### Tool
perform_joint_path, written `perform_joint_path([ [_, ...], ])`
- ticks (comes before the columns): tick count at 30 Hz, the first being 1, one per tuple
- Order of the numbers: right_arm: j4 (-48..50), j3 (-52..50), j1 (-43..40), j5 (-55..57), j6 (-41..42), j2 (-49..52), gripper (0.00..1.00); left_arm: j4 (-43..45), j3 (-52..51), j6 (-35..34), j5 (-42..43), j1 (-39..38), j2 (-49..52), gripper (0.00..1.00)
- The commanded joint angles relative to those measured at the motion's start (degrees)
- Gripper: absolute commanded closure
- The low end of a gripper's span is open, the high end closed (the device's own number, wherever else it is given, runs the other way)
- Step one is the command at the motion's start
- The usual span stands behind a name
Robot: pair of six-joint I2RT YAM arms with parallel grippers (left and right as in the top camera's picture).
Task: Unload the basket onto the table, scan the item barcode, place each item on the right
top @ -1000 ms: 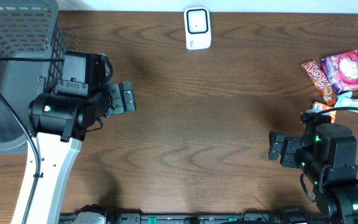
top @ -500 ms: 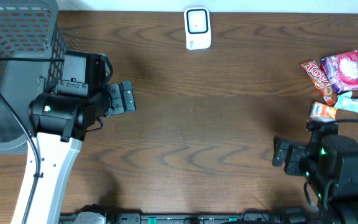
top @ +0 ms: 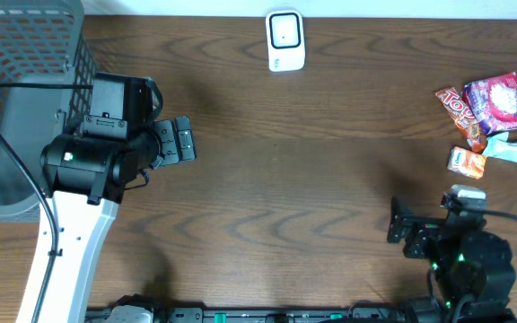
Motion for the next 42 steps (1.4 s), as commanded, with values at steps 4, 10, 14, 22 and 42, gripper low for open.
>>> perform_joint_path([
  [4,10.21,-9.86,0.55,-4.17,0.22,-6.97,0.01,-0.11,0.13,0.33,-0.72,0.07,0.11,0.02],
  [10,16.65,-15.06,0.55,-5.03,0.22,-11.1,0.01,-0.11,0.13,0.33,-0.72,0.07,0.11,0.02],
  [14,20.87,-17.81,0.55,-5.03,0.22,-13.6,0.01,-0.11,0.13,0.35,-0.72,0.07,0.11,0.02],
  [22,27.02,-22.03,0.55,-5.05,0.2,-17.46,0.01,-0.11,0.13,0.33,-0.72,0.07,0.11,0.02],
  [42,40.22,-29.94,0.55,-5.66,-0.48,-19.54,0.01,-0.11,0.13,0.33,-0.72,0.07,0.11,0.02],
])
